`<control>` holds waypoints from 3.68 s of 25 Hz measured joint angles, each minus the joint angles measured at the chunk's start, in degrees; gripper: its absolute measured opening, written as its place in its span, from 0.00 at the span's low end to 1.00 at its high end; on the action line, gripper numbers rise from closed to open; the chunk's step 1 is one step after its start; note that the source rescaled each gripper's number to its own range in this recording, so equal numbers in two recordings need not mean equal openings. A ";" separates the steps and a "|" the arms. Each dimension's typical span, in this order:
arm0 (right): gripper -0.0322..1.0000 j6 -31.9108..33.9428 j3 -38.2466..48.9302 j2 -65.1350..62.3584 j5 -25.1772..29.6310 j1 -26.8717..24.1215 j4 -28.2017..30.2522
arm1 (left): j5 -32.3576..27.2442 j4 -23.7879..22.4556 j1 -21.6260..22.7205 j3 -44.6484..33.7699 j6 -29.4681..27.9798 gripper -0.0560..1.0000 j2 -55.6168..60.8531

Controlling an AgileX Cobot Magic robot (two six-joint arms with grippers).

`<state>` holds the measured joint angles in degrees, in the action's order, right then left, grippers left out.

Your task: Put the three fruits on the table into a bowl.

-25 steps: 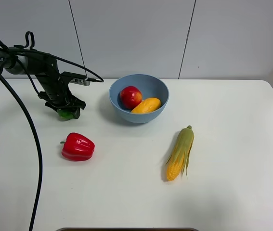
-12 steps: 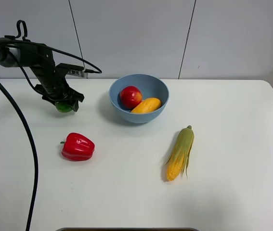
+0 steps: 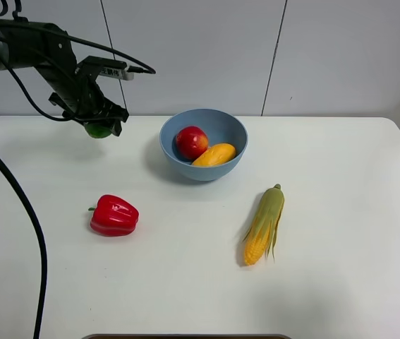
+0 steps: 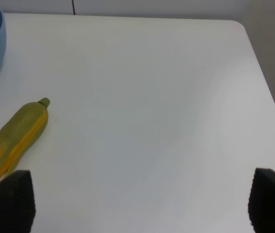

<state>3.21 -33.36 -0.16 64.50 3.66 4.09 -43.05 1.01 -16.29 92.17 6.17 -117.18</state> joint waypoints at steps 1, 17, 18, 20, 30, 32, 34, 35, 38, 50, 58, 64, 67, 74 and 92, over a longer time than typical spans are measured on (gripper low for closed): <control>0.80 0.00 0.00 0.00 0.00 0.00 0.00 | -0.68 0.00 -0.78 1.40 -0.14 0.05 0.12; 0.80 0.00 0.00 0.00 0.00 0.00 0.00 | 4.67 3.88 -15.27 9.21 -4.39 0.05 -2.39; 0.80 0.00 0.00 0.00 0.00 0.00 0.00 | 5.17 4.17 -15.74 9.21 -4.45 0.05 -3.14; 0.80 0.00 0.00 0.00 0.00 0.00 0.00 | 6.02 4.68 -16.74 9.21 -4.45 0.05 -4.53; 0.80 0.00 0.00 0.00 0.00 0.00 0.00 | 7.43 6.68 -17.39 9.21 -4.50 0.05 -9.21; 0.80 0.00 0.00 0.00 0.00 0.00 0.00 | 7.45 6.68 -17.39 9.21 -4.45 0.06 -9.43; 0.80 0.00 0.00 0.00 0.00 0.00 0.00 | 7.50 6.68 -17.39 9.21 -4.45 0.23 -9.63; 0.80 0.00 0.00 0.00 0.00 0.00 0.00 | 7.66 6.63 -17.39 9.21 -4.45 0.36 -9.63; 0.80 0.00 0.00 0.00 0.00 0.00 0.00 | 7.76 6.63 -17.39 9.21 -4.45 0.79 -9.63; 0.80 0.00 0.00 0.00 0.00 0.00 0.00 | -1.12 2.75 -16.72 9.21 -4.45 0.98 0.45; 0.80 0.00 0.00 0.00 0.00 0.00 0.00 | -18.05 -2.84 -12.03 9.21 -5.42 0.98 11.70; 0.80 0.00 0.00 0.00 0.00 0.00 0.00 | -26.02 -3.51 -6.76 9.21 -1.00 0.98 17.51; 0.80 0.00 0.00 0.00 0.00 0.00 0.00 | -26.12 -3.00 -4.59 7.77 0.57 0.98 21.07; 0.80 0.00 0.00 0.00 0.00 0.00 0.00 | -26.32 0.65 0.27 -8.01 1.81 0.98 33.94; 0.80 0.00 0.00 0.00 0.00 0.00 -0.04 | -26.74 -5.02 1.26 -43.96 -6.17 0.98 85.04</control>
<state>3.21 -33.36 -0.16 64.50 3.66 4.05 -69.79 -4.02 -15.03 48.22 0.00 -32.14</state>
